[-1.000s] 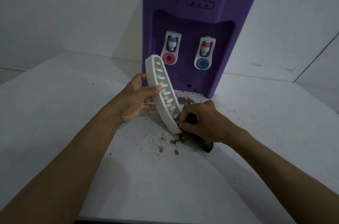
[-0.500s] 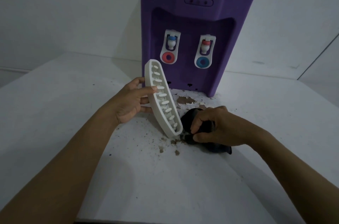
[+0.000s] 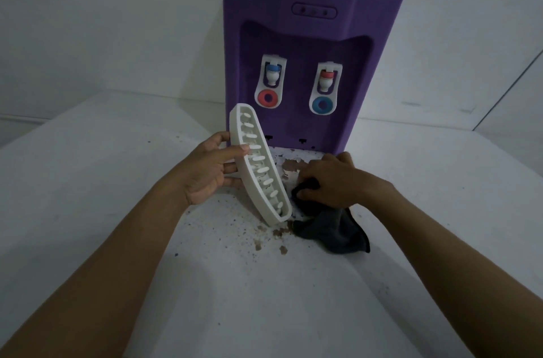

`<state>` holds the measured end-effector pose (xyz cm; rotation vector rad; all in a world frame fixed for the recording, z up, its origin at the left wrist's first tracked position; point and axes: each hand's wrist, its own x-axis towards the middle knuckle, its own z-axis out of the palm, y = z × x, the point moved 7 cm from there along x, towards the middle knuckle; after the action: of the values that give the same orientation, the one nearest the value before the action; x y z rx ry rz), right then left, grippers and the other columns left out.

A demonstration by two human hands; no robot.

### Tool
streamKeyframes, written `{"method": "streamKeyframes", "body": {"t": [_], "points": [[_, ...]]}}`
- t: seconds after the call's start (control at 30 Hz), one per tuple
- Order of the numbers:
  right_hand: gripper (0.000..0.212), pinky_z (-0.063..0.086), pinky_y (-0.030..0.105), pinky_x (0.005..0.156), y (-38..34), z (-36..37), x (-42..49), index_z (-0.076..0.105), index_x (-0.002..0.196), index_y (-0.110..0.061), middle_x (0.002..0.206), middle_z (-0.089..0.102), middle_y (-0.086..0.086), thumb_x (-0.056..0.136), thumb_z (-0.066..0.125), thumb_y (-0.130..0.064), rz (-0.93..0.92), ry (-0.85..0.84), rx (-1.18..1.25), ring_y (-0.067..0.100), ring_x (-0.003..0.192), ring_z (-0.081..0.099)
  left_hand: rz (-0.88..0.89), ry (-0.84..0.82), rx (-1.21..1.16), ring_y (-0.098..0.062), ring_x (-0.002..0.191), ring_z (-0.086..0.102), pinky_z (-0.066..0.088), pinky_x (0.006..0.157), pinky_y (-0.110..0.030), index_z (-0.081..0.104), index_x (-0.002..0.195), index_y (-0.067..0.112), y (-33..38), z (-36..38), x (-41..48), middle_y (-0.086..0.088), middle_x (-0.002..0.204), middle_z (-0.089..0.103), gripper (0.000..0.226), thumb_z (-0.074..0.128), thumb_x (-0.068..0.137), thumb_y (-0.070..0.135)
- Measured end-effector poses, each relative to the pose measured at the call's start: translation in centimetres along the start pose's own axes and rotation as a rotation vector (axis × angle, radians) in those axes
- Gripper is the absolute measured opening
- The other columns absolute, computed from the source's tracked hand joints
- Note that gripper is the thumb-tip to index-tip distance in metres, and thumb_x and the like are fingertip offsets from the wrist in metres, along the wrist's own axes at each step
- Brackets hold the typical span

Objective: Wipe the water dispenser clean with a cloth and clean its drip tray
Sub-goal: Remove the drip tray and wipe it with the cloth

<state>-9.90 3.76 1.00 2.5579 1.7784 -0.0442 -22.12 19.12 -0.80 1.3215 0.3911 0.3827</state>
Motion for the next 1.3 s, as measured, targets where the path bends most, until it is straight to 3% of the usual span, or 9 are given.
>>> {"method": "streamKeyframes", "body": {"t": [0.13, 0.23, 0.33, 0.5, 0.63, 0.77, 0.9, 1.07, 1.3], "points": [[0.024, 0.031, 0.039, 0.1, 1.7, -2.0, -0.7, 0.064, 0.097, -0.025, 0.093, 0.062, -0.015, 0.092, 0.053, -0.046, 0.037, 0.144, 0.363, 0.006, 0.094, 0.055, 0.002, -0.006, -0.003, -0.023, 0.087, 0.071, 0.058, 0.076, -0.045, 0.055, 0.12, 0.014, 0.0, -0.1, 0.1, -0.013, 0.107, 0.071, 0.029, 0.062, 0.091, 0.015], [0.022, 0.052, 0.035, 0.082, 3.2, -2.7, -1.7, 0.064, 0.088, -0.023, 0.083, 0.066, -0.01, 0.088, 0.058, -0.044, 0.071, 0.294, 0.625, 0.006, 0.08, 0.062, 0.008, -0.009, -0.006, -0.023, 0.088, 0.071, 0.06, 0.074, -0.044, 0.055, 0.119, 0.015, 0.0, 0.0, 0.1, -0.013, 0.107, 0.071, 0.03, 0.063, 0.09, 0.016], [0.021, 0.054, 0.03, 0.071, 3.4, -2.7, -2.3, 0.063, 0.088, -0.016, 0.082, 0.068, -0.001, 0.092, 0.057, -0.036, 0.071, 0.347, 0.736, 0.012, 0.076, 0.064, 0.006, -0.006, -0.012, -0.023, 0.088, 0.071, 0.06, 0.07, -0.041, 0.055, 0.121, 0.013, 0.0, 0.2, 0.1, -0.014, 0.108, 0.07, 0.032, 0.063, 0.089, 0.016], [0.039, 0.045, 0.021, 0.085, 3.5, -0.9, -2.0, 0.052, 0.125, -0.024, 0.119, 0.055, -0.008, 0.094, 0.047, -0.046, 0.111, 0.212, 0.595, 0.007, 0.102, 0.056, 0.005, 0.003, -0.02, -0.022, 0.085, 0.072, 0.06, 0.067, -0.039, 0.054, 0.123, 0.013, 0.1, 0.2, 0.0, -0.013, 0.107, 0.07, 0.034, 0.063, 0.09, 0.015], [0.025, 0.052, 0.023, 0.078, 3.8, -0.9, -5.1, 0.052, 0.111, -0.034, 0.107, 0.055, -0.012, 0.09, 0.052, -0.047, 0.089, 0.189, 0.55, 0.005, 0.091, 0.057, 0.004, 0.0, -0.026, -0.022, 0.085, 0.071, 0.06, 0.068, -0.04, 0.055, 0.125, 0.012, 0.1, 0.2, 0.1, -0.012, 0.106, 0.071, 0.038, 0.064, 0.088, 0.016], [0.047, 0.052, 0.024, 0.077, 3.6, 1.8, -8.5, 0.05, 0.107, -0.04, 0.105, 0.057, -0.016, 0.07, 0.062, -0.066, 0.157, -0.071, 0.546, 0.006, 0.091, 0.058, 0.009, -0.005, -0.021, -0.021, 0.086, 0.071, 0.06, 0.067, -0.04, 0.054, 0.126, 0.011, 0.0, 0.7, 0.0, -0.013, 0.109, 0.07, 0.04, 0.065, 0.088, 0.016], [0.053, 0.048, 0.016, 0.079, 4.0, 3.1, -10.9, 0.048, 0.113, -0.043, 0.113, 0.053, -0.023, 0.071, 0.079, -0.043, 0.147, -0.171, 0.544, 0.0, 0.099, 0.054, 0.013, 0.008, -0.011, -0.02, 0.084, 0.072, 0.059, 0.064, -0.038, 0.055, 0.126, 0.011, -0.1, 0.9, -0.1, -0.012, 0.109, 0.069, 0.037, 0.064, 0.09, 0.016], [0.014, 0.05, 0.023, 0.078, 3.9, 1.7, -10.7, 0.058, 0.098, -0.04, 0.103, 0.058, -0.019, 0.091, 0.06, -0.028, 0.003, 0.067, 0.515, 0.002, 0.094, 0.057, 0.007, 0.015, -0.018, -0.019, 0.083, 0.071, 0.059, 0.062, -0.036, 0.056, 0.123, 0.011, -0.3, 0.8, -0.1, -0.011, 0.106, 0.07, 0.032, 0.063, 0.091, 0.015], [0.017, 0.053, 0.03, 0.078, 3.6, -2.3, -9.0, 0.057, 0.101, -0.008, 0.091, 0.064, 0.008, 0.097, 0.046, -0.02, -0.035, 0.501, 0.956, 0.021, 0.088, 0.064, 0.018, 0.001, -0.007, -0.019, 0.083, 0.071, 0.061, 0.069, -0.039, 0.057, 0.12, 0.012, -0.3, 1.1, -0.1, -0.01, 0.105, 0.07, 0.029, 0.062, 0.092, 0.016]]}}
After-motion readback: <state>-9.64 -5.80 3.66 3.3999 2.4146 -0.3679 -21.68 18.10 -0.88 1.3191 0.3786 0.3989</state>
